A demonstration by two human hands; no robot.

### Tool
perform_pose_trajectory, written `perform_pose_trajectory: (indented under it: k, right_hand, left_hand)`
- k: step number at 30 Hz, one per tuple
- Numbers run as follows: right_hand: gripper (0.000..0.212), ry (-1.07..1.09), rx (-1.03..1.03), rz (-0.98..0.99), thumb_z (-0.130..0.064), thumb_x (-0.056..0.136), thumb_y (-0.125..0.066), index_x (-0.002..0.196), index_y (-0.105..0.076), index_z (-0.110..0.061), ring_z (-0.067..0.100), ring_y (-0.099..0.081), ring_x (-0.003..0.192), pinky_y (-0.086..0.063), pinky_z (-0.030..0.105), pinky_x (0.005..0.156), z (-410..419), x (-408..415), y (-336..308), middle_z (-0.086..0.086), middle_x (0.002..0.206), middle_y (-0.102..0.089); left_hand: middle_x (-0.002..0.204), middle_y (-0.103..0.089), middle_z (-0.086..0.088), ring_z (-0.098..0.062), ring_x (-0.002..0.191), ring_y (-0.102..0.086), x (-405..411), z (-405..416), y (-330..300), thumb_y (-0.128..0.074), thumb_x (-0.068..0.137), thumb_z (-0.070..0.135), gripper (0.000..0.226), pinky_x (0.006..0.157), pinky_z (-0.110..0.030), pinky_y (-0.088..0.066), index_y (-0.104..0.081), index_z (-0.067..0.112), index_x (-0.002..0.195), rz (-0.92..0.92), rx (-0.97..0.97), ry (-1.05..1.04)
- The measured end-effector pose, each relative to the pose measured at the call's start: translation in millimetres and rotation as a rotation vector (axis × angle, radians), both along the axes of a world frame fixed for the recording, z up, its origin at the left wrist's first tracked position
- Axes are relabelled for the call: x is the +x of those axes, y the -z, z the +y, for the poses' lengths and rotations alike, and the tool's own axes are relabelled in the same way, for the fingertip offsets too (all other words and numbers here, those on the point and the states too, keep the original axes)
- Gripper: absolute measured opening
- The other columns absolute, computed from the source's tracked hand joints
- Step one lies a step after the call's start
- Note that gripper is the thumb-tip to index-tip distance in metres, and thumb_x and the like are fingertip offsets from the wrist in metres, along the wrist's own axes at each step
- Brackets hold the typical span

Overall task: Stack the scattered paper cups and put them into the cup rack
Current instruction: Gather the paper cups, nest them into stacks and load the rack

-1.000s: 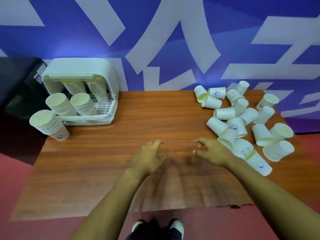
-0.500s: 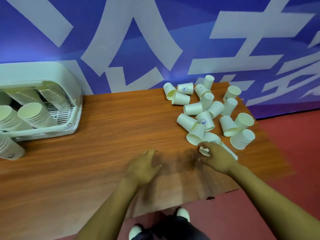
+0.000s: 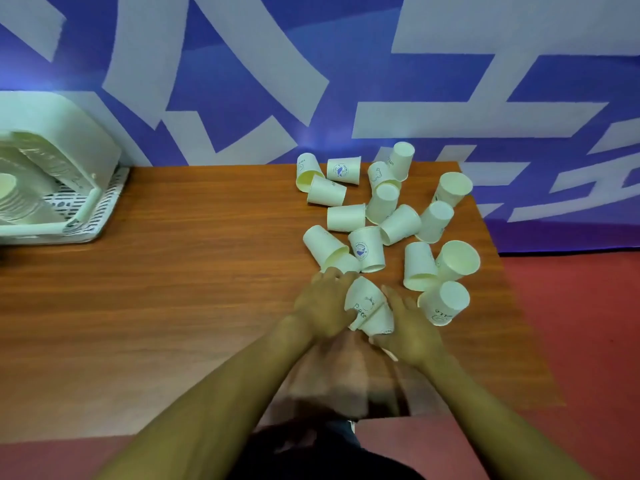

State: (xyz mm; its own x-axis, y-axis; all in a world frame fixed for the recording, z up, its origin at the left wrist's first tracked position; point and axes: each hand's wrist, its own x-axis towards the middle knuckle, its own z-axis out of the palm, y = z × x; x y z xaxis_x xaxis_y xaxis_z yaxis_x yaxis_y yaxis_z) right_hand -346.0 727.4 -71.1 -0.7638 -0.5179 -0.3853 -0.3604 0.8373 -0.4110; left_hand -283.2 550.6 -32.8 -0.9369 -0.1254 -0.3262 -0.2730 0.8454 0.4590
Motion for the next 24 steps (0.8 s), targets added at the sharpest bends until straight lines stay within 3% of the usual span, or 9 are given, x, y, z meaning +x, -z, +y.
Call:
perform_pose_trajectory:
  k: [5, 11, 14, 17, 24]
  right_hand:
    - [0.09, -0.022, -0.116, -0.102, -0.035, 0.074, -0.072, 0.148, -0.021, -0.022, 0.019, -0.039, 0.132, -0.037, 0.034, 0.104, 17.6, -17.0, 14.7, 0.0, 0.149, -0.034]
    - [0.082, 0.004, -0.153, -0.161, -0.042, 0.065, -0.067, 0.138, -0.031, -0.031, 0.018, -0.05, 0.118, -0.048, 0.039, 0.09, 38.6, -20.1, 29.7, -0.009, 0.134, -0.045]
    - [0.075, 0.086, -0.17, -0.242, -0.045, 0.061, -0.065, 0.129, -0.036, -0.036, 0.016, -0.057, 0.103, -0.05, 0.038, 0.084, 41.7, -21.1, 32.3, -0.013, 0.121, -0.052]
    - [0.078, 0.044, -0.165, -0.215, -0.043, 0.061, -0.069, 0.131, -0.034, -0.036, 0.015, -0.055, 0.106, -0.05, 0.036, 0.084, 40.4, -21.5, 32.5, -0.014, 0.126, -0.049]
    - [0.09, -0.026, -0.079, -0.23, -0.045, 0.062, -0.069, 0.14, -0.027, -0.032, 0.016, -0.045, 0.121, -0.045, 0.036, 0.095, 32.8, -25.9, 30.3, -0.008, 0.139, -0.038]
  left_hand:
    - [0.141, -0.031, -0.01, -0.032, 0.125, -0.035, -28.0, 30.0, 17.0, -0.058, 0.087, 0.027, 0.066, 0.099, -0.045, -0.04, -0.028, 0.02, 0.146, -0.092, -0.012, -0.021]
    - [0.144, -0.026, -0.008, -0.03, 0.122, -0.036, -40.4, 52.5, 30.3, -0.057, 0.087, 0.022, 0.064, 0.096, -0.04, -0.042, -0.029, 0.021, 0.144, -0.13, -0.001, -0.083]
    - [0.135, -0.037, -0.009, -0.03, 0.111, -0.044, -41.3, 56.2, 32.4, -0.057, 0.085, 0.022, 0.05, 0.088, -0.039, -0.044, -0.038, 0.016, 0.131, -0.12, 0.007, -0.145]
    - [0.12, -0.048, -0.012, -0.03, 0.099, -0.049, -34.0, 57.0, 35.7, -0.058, 0.084, 0.023, 0.041, 0.072, -0.032, -0.037, -0.04, 0.012, 0.12, -0.137, 0.005, -0.152]
    - [0.126, -0.046, -0.014, -0.034, 0.104, -0.054, -8.7, 39.1, 40.5, -0.069, 0.08, 0.034, 0.065, 0.077, -0.036, -0.042, -0.033, 0.009, 0.129, -0.192, 0.036, -0.177]
